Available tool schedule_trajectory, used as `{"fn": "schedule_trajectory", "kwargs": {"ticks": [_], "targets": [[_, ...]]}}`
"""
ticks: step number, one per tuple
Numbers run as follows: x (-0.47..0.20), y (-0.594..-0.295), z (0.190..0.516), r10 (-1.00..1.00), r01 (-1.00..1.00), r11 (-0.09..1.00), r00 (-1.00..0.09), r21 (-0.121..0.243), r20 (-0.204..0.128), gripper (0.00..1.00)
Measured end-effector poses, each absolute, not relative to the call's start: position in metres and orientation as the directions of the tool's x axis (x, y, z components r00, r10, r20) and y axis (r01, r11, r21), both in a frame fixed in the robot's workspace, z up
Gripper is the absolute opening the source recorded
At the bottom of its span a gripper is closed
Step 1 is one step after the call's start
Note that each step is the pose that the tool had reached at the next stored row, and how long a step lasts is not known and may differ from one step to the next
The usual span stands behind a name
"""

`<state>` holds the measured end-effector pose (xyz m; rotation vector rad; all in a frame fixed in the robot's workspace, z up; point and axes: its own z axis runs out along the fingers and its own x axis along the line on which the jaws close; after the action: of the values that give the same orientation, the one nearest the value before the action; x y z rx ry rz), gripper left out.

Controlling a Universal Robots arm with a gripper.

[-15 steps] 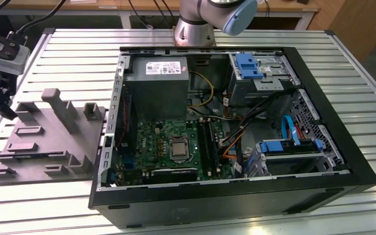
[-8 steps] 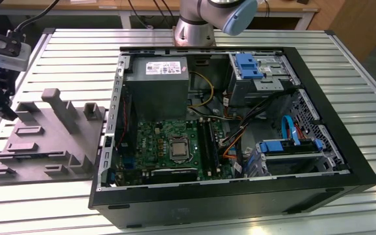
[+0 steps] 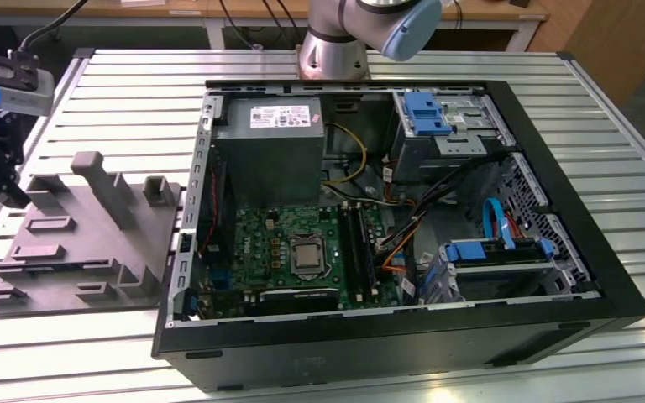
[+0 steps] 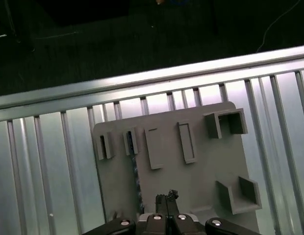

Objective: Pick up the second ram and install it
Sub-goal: 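Pick up the second ram and move it above second insertion slot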

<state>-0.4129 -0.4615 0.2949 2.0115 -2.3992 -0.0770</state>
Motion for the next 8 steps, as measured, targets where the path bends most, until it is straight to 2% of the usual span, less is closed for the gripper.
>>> {"fn": "schedule_trajectory", "kwargs": {"ticks": [8], "targets": [[-0.4131,-0.4615,0.2944,-0.988,-0.988,0.149,-0.15,0.044,-0.024,0.1]]}}
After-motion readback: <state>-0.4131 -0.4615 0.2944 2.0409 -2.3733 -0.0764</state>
